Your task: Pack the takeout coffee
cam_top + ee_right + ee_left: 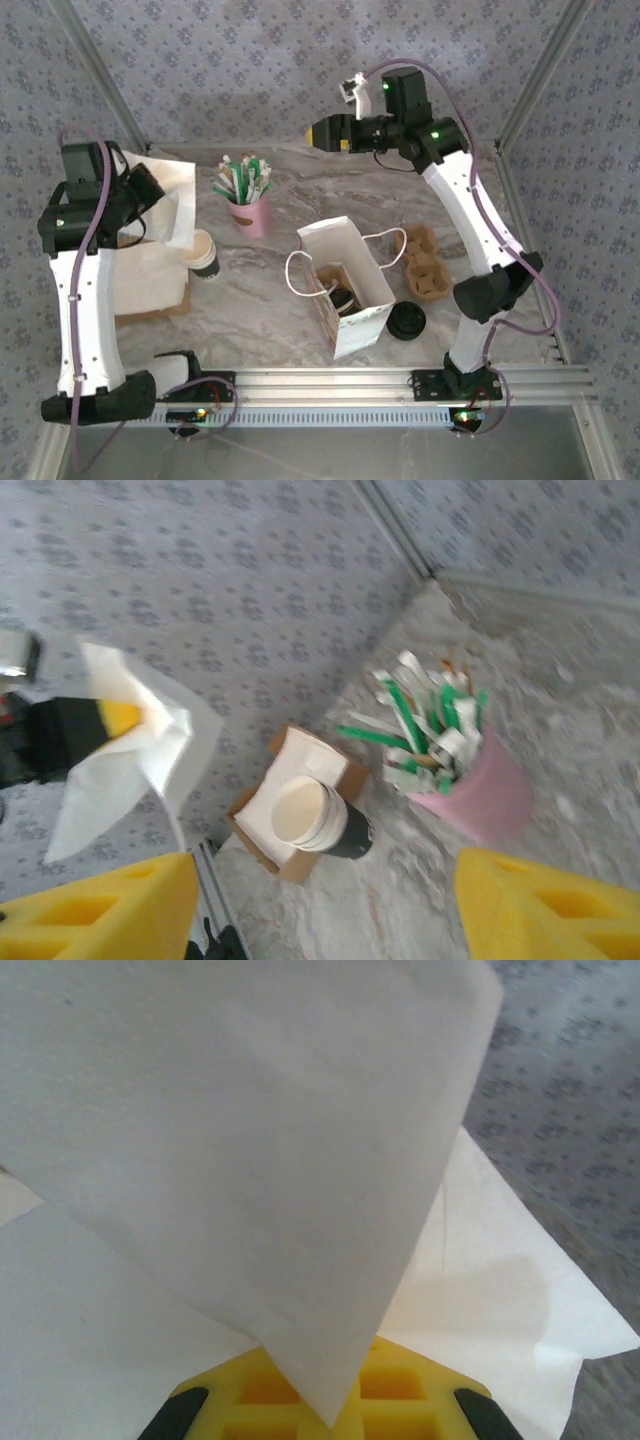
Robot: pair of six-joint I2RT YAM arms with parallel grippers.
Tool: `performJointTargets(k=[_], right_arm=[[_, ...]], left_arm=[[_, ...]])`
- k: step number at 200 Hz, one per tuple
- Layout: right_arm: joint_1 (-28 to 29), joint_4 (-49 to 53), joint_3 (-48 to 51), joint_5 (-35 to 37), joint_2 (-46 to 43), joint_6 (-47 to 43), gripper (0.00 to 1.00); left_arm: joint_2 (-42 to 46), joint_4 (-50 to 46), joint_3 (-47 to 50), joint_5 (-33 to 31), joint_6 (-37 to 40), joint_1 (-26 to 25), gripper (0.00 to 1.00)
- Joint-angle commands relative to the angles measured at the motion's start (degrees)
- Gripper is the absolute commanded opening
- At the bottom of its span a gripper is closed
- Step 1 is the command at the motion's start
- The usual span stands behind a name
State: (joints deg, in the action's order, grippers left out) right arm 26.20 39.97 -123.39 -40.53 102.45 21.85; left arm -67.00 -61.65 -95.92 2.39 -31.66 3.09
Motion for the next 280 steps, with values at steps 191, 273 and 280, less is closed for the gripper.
performJointTargets(k=[191, 273, 280], right_arm=[[11.3, -11.1, -22.9, -11.1, 17.2, 4.3, 0.54], [15.7, 7.4, -21.8, 6.2, 15.7, -14.4, 0.63], [15.9, 7.9, -21.4, 7.5, 15.4, -15.4, 0.66]], left_arm=[[-10.0, 12.6, -5.3, 19.6, 1.3, -14.4, 0.0], [-12.0, 16.9, -6.2, 26.4, -14.3, -14.3, 0.0], [-11.8, 17.4, -6.0, 26.9, -15.6, -14.2, 0.0]])
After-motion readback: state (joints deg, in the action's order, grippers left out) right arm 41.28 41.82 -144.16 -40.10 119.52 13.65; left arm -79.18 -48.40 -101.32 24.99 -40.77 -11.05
